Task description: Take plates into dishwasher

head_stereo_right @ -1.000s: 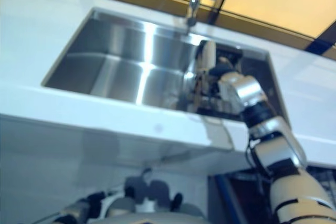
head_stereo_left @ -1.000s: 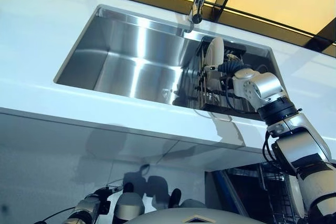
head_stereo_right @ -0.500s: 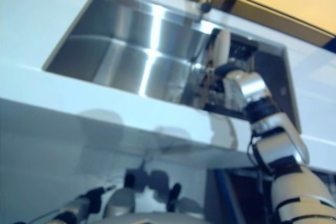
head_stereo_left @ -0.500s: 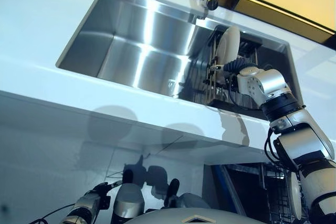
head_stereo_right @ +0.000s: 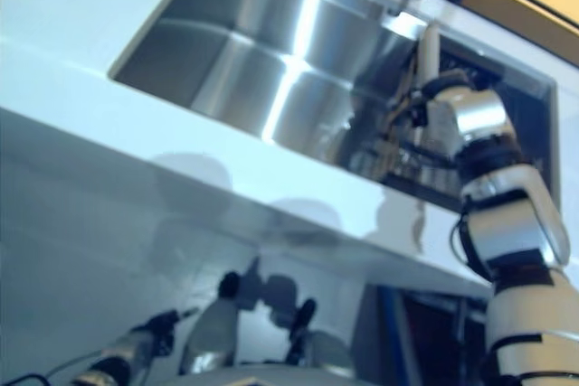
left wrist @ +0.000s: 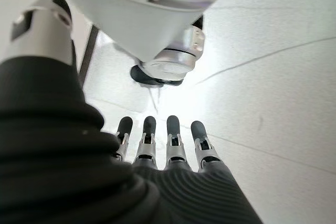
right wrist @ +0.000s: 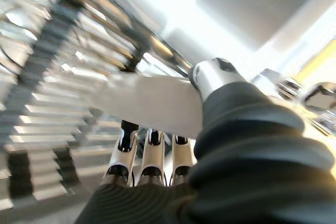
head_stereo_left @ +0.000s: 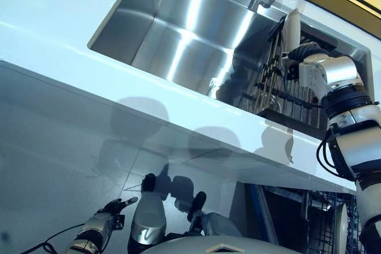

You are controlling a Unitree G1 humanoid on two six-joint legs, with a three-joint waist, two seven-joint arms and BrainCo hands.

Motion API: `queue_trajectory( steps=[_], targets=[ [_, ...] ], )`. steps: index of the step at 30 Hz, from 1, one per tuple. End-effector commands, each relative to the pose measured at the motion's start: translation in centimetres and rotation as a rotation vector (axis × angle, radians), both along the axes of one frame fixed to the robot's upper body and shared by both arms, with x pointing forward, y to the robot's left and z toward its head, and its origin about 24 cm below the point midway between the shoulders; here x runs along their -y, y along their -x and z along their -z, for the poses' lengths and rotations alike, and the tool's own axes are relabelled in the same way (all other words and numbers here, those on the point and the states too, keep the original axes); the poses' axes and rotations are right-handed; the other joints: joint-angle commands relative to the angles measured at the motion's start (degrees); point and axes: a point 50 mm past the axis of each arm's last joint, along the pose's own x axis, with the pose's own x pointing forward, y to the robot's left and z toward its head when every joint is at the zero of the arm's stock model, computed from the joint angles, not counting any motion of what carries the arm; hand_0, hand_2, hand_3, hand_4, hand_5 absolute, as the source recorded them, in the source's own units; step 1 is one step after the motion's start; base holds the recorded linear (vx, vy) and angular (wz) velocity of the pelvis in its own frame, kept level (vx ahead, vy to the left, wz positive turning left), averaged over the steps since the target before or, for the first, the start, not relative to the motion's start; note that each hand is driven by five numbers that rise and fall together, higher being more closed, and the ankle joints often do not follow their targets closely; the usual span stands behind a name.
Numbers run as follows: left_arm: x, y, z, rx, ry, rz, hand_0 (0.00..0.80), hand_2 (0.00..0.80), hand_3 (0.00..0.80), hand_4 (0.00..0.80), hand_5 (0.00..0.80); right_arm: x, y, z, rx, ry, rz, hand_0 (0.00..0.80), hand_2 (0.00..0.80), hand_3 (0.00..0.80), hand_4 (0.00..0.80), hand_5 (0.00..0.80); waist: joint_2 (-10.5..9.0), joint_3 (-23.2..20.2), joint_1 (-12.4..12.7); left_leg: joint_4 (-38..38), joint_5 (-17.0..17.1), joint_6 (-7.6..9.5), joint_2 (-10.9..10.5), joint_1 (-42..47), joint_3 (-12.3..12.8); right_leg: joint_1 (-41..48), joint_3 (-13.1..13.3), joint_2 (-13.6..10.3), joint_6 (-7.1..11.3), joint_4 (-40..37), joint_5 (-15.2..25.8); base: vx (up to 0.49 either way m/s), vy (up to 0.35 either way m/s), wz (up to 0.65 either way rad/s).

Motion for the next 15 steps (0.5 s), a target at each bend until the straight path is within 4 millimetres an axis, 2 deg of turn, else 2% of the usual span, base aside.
queue_trajectory(
  steps=[1, 10, 15],
  targets=[
    [0.5, 1.5, 0.6, -0.062, -0.018, 0.098, 0.000, 0.000, 0.000, 0.000, 0.000, 3.3, 0.8, -4.4, 0.104, 0.129, 0.073, 0.800, 0.800, 0.800, 0.800, 0.800, 2.44, -3.37, 1.74, -10.17, 0.53, 1.56, -0.13, 7.45, 2.19, -0.63, -0.96, -2.77, 4.72, 5.83, -1.38, 0.028, 0.045, 0.01],
    [1.0, 2.6, 1.0, -0.100, -0.010, 0.119, 0.000, 0.000, 0.000, 0.000, 0.000, 5.9, 2.0, -5.4, 0.094, 0.210, 0.107, 0.800, 0.800, 0.800, 0.800, 0.800, 3.07, -6.91, -0.30, -11.01, -0.51, 1.79, -0.43, 11.32, 3.75, 1.46, 0.38, -2.42, 4.74, 4.94, -1.52, 0.020, 0.033, -0.07],
    [1.0, 2.5, 1.0, -0.102, -0.009, 0.122, 0.000, 0.000, 0.000, 0.000, 0.000, 6.5, 2.5, -6.6, 0.119, 0.240, 0.097, 0.800, 0.800, 0.800, 0.800, 0.800, 2.96, -8.16, -1.62, -10.99, -1.17, 1.92, -0.50, 12.82, 4.70, 2.17, 1.36, -2.12, 4.79, 4.77, -1.54, -0.014, 0.001, -0.12]
  ],
)
